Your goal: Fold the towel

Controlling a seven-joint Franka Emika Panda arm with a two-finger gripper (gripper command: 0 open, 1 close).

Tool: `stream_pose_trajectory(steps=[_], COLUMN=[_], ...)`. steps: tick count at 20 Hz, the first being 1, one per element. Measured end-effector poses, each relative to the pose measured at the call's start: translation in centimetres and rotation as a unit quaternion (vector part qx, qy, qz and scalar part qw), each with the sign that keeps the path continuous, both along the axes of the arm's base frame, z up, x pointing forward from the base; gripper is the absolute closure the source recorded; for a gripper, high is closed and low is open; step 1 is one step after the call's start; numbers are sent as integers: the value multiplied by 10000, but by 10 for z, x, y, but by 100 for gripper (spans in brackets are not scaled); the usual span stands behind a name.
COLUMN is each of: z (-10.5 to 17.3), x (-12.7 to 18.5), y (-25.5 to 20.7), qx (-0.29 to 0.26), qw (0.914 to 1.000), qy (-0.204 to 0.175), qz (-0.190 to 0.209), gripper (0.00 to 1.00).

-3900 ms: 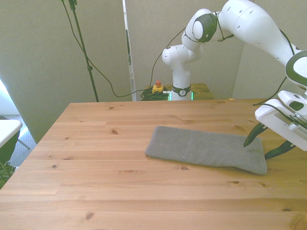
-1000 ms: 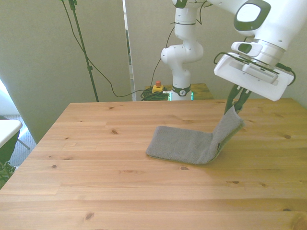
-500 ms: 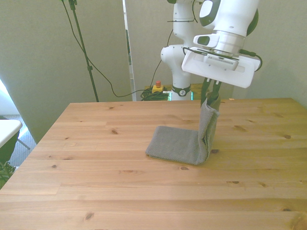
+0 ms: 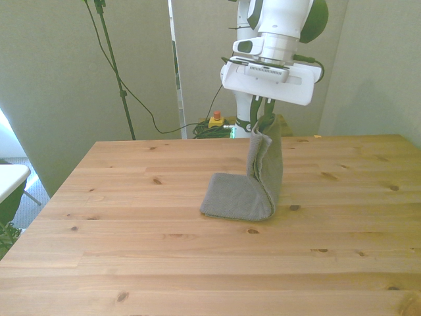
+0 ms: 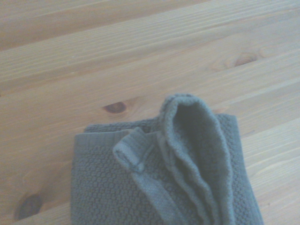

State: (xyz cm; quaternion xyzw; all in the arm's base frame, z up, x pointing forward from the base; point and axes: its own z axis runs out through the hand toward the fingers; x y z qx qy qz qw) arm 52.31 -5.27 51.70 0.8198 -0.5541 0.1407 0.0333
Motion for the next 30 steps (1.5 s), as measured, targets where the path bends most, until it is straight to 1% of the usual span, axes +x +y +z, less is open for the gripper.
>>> stream_pose_trajectory(steps=[4, 8, 9, 13, 17, 21, 24, 26, 28, 30], z=[-21, -40, -44, -62, -72, -73, -66, -56, -50, -48], x=[10, 15, 16, 21, 23, 23, 21, 9, -15, -44], y=[-28, -44, -48, -63, -71, -75, -74, -67, -53, -35], qx=[165, 239, 241, 249, 252, 252, 247, 284, 443, 490], qw=[9998, 9997, 9997, 9994, 9993, 9992, 9993, 9994, 9984, 9971], qy=[-57, 51, 59, 110, 140, 139, 83, 138, 337, 472], qz=[0, -51, -79, -192, -257, -289, -270, -102, 139, 346], gripper=[100, 100, 0, 0, 0, 0, 0, 0, 0, 0])
